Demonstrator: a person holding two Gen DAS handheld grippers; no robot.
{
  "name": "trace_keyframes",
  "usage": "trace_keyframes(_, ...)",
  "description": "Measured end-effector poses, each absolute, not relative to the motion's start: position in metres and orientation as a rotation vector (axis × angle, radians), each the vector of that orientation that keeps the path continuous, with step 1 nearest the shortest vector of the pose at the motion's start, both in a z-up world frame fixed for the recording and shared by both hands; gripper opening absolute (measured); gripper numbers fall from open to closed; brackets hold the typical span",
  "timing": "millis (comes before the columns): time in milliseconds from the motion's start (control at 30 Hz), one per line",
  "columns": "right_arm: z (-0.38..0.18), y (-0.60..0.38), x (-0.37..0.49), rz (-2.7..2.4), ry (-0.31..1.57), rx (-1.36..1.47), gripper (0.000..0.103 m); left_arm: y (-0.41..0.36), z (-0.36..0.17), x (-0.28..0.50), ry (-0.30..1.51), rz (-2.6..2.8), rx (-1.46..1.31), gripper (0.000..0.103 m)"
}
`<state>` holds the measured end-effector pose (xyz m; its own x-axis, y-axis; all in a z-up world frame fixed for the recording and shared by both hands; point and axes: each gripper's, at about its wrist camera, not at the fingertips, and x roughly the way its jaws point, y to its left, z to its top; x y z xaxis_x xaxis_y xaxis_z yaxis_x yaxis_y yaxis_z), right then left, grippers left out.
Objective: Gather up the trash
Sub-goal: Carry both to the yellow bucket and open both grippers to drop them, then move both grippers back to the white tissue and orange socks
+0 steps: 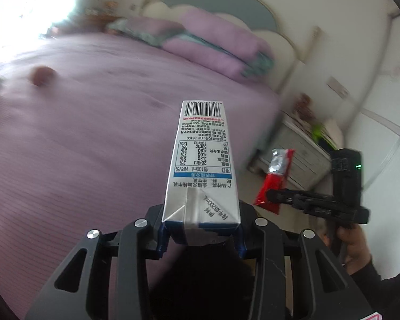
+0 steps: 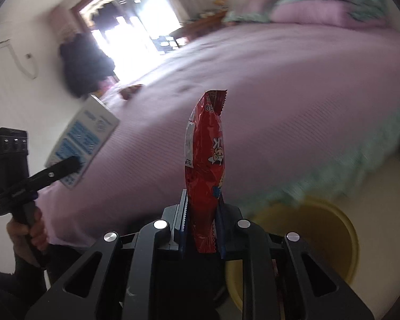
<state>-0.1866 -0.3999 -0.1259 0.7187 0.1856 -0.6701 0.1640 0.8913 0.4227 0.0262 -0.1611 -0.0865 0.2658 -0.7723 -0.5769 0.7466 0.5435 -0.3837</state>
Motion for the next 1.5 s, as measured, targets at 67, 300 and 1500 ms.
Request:
trace_keyframes(67,-0.152,-0.412,-0.208,-0.048,0.821,0.528,0.018,-0.186,-0.103,0.011,0.857,-1.087,-0.019,0.038)
trace_keyframes(300,-0.215,-0.427,-0.229,-0.13,0.941,0.574,0.044,-0.24,-0.144,-0.031,0.946,-1.159,0.088,0.038)
trace_keyframes(1500,-0.213,-0.481,-0.27,-0.204,0.848,0.728,0.068,-0.354,-0.199,-0.037,1.047,-1.117,0.276,0.079)
